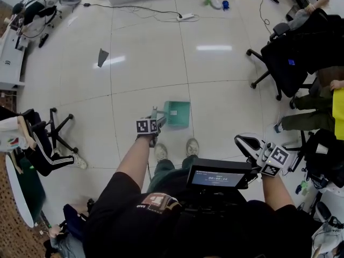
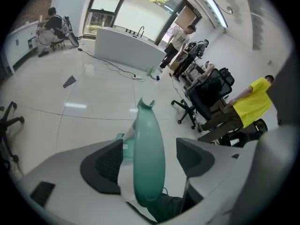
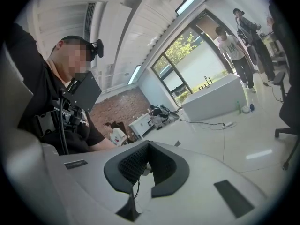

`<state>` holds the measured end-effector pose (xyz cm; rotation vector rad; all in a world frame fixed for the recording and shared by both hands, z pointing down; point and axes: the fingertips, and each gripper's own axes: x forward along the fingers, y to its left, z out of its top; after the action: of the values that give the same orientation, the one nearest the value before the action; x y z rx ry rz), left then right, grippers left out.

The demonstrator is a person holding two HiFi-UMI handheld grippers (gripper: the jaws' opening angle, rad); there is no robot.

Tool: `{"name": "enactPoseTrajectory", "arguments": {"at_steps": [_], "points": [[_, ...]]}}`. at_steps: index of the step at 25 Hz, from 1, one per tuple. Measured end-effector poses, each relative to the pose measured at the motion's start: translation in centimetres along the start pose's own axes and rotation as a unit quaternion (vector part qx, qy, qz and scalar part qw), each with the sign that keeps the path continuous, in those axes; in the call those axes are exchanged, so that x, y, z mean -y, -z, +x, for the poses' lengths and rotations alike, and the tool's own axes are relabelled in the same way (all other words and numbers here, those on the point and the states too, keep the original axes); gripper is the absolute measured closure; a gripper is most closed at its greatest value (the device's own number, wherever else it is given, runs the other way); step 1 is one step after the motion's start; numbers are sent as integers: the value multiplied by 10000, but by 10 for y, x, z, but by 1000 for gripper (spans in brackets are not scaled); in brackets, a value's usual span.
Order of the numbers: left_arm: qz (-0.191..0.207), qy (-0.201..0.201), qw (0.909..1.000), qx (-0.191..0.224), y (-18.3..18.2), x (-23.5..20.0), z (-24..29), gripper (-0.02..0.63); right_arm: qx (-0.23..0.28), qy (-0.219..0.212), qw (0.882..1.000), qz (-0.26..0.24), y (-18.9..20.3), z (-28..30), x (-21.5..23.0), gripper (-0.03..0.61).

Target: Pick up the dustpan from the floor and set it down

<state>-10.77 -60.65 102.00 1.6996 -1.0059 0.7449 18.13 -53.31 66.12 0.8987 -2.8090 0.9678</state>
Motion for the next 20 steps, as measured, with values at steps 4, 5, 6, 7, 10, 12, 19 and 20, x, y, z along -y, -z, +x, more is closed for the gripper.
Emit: {"name": "enactPoseTrajectory", "arguments": {"at_steps": [4,5,6,7,10,12,19,20], "points": [[-170,-62,9997,156,13,3,-32,227,64,-31,10000,-51,-9,-17,-15,568],[-222,31,9995,231,19,9,-44,227,93,-36,9999,-79,-14,-24,-21,568],[-264,169,9990,315,26,17,-56,227,125,-44,9998,-116,-19,-32,-27,568],[-295,347,9982,398,33,30,-69,227,159,-60,9997,-159,-24,-41,-32,568],[-382,1007,9917,695,58,80,-114,221,288,-160,9990,-298,-46,-71,-45,568],[-469,1350,9846,1005,73,118,-152,219,377,-263,9982,-386,-61,-95,-57,568],[-620,1315,9595,2414,108,189,-295,263,669,-727,9918,-814,-89,-169,-132,568],[-583,1437,9508,2683,109,201,-322,295,679,-785,9905,-900,-92,-176,-148,568]]}}
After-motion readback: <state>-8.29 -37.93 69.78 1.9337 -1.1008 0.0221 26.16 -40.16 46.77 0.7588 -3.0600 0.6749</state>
